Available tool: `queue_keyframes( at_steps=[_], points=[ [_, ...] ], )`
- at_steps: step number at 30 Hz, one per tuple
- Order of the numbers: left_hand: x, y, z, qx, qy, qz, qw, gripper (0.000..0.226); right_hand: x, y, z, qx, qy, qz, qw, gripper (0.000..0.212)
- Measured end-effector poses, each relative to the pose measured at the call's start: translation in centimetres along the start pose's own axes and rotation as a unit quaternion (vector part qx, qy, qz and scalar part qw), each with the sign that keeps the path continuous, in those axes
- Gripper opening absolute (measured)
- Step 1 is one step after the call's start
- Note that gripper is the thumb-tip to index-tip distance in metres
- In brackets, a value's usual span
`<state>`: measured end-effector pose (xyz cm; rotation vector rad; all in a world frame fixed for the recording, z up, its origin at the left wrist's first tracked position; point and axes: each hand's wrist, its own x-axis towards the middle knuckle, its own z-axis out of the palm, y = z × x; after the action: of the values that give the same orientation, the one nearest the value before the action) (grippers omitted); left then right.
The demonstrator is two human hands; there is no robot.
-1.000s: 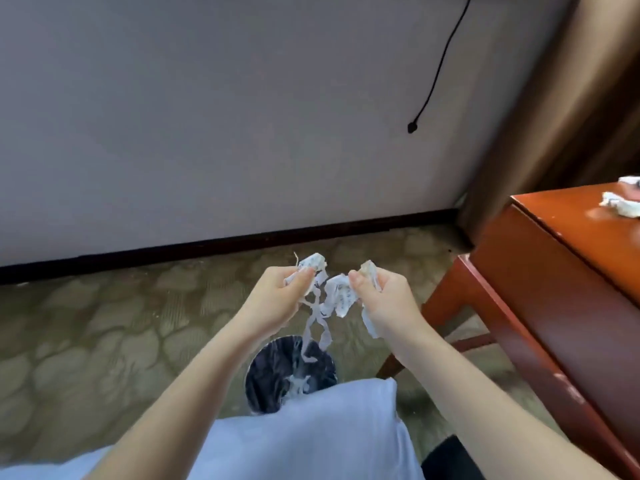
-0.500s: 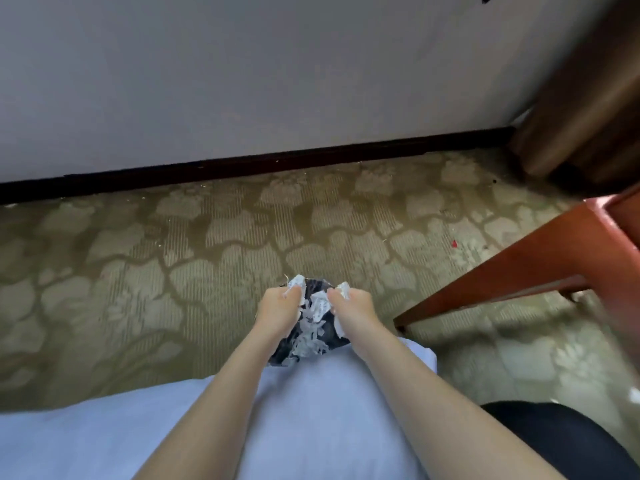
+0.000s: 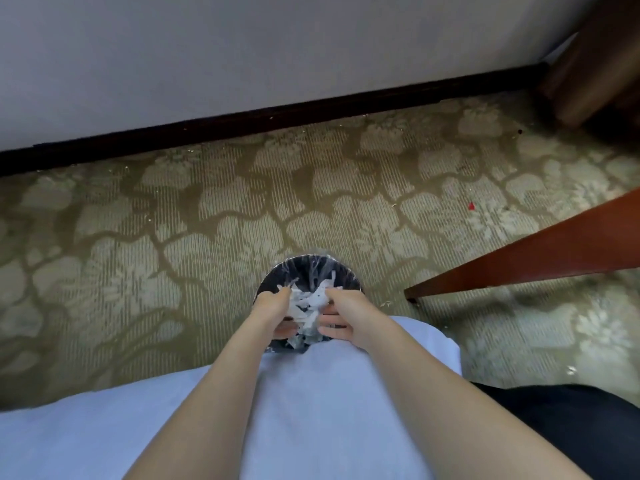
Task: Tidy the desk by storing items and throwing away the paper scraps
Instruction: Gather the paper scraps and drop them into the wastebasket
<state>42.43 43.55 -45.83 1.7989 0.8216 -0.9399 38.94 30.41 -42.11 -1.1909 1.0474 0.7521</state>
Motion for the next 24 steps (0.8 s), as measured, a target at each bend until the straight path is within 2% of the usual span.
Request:
queue_keyframes(
  at_steps=[3, 5, 7, 10, 16, 18, 21, 24],
  points=[
    [-0.3, -0.1, -0.1, 0.042, 0.016, 0.021, 0.999, 0.023, -0.3, 0.3, -0.5, -0.006, -0.006, -0.008, 1.0, 0.016],
    [-0.9, 0.1, -0.3, 0.074, 0.027, 0.053, 0.995, 0.029, -0.9, 0.3, -1.0, -0.007, -0.001, -0.02, 1.0, 0.014],
    [-1.9, 0.5, -0.4, 0.097, 0.001, 0.097, 0.991, 0.03, -2.0, 0.0, -1.6, -0.013, 0.01, -0.038, 0.999, 0.011],
    [-4.8, 1.8, -0.3, 0.146, -0.052, 0.183, 0.971, 0.017, -4.4, -0.4, -2.8, -0.049, 0.034, -0.073, 0.996, 0.015],
    [-13.1, 6.5, -0.3, 0.318, -0.063, 0.37, 0.871, 0.027, -12.0, -1.1, -6.4, -0.162, 0.032, -0.201, 0.966, 0.022],
    [-16.6, 8.0, -0.4, 0.367, -0.069, 0.409, 0.833, 0.029, -15.1, -1.5, -7.7, -0.189, 0.034, -0.237, 0.952, 0.024],
    [-22.0, 9.7, -0.4, 0.417, -0.075, 0.46, 0.78, 0.026, -20.2, -2.2, -9.5, -0.202, 0.032, -0.281, 0.938, 0.015],
    [-27.2, 11.2, 0.0, 0.434, -0.065, 0.506, 0.743, 0.025, -25.4, -2.7, -11.4, -0.217, 0.045, -0.331, 0.917, 0.013]
  ],
)
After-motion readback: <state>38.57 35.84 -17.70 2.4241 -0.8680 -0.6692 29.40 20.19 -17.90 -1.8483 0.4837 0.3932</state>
